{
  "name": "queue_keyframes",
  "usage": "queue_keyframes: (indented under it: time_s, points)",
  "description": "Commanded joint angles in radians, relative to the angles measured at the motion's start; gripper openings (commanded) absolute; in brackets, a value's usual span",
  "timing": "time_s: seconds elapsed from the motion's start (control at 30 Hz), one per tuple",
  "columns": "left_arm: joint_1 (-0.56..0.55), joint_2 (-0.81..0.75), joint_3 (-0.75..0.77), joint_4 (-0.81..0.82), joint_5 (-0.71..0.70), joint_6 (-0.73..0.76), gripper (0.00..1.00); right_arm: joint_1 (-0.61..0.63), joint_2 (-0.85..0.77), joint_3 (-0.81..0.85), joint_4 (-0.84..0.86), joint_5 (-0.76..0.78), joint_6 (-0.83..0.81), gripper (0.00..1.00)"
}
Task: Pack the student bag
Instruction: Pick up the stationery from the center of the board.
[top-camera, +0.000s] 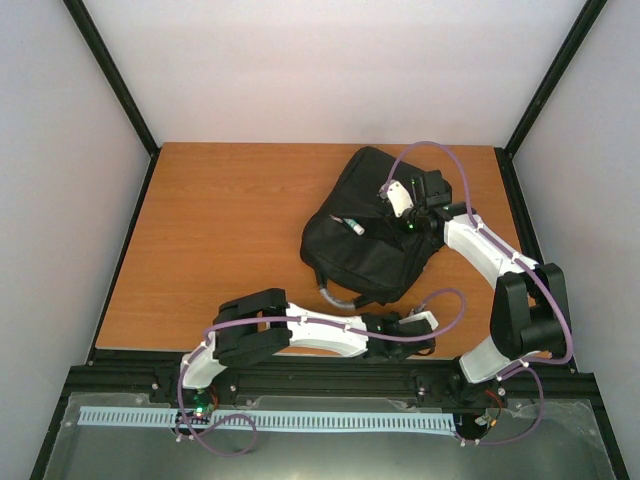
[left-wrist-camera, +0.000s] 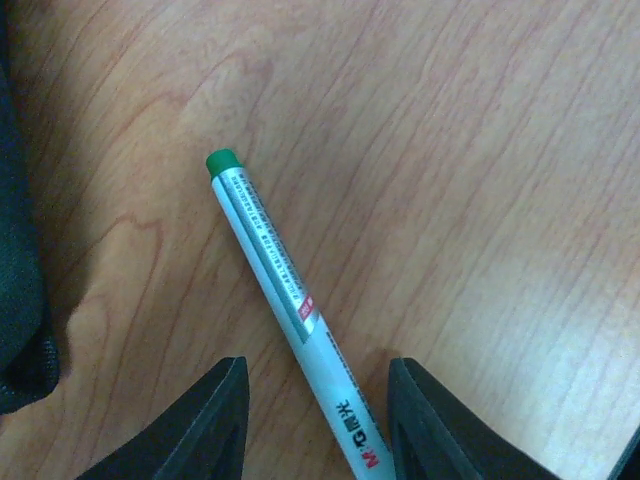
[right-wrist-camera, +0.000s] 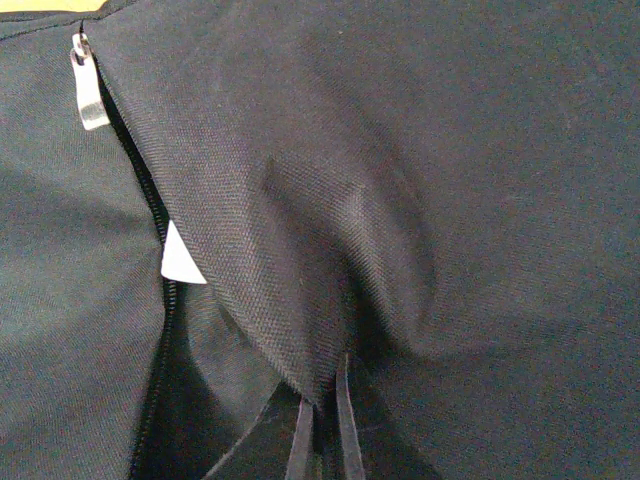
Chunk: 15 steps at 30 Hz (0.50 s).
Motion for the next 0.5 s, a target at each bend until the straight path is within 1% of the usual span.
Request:
queue_keyframes:
  time_s: [0.0,0.2,0.33,0.47]
  points:
    - [0.002,-0.034,-0.046,-0.038,0.015,-0.039,0.38,0.003,0.004,0.008,0.015,-0.04,-0.004,0.03]
    - [0.011,-0.093,-0.114,-0.078,0.042,-0.044,0.24,0.003,0.005,0.008,0.016,-0.042,-0.004,0.03]
    - [0.019,-0.137,-0.157,-0.125,0.029,-0.053,0.2,0.004,0.007,0.007,0.016,-0.044,-0.004,0.03]
    - [0.033,-0.197,-0.217,-0.147,0.071,-0.048,0.14,0.004,0.006,0.007,0.015,-0.047,-0.004,0.03]
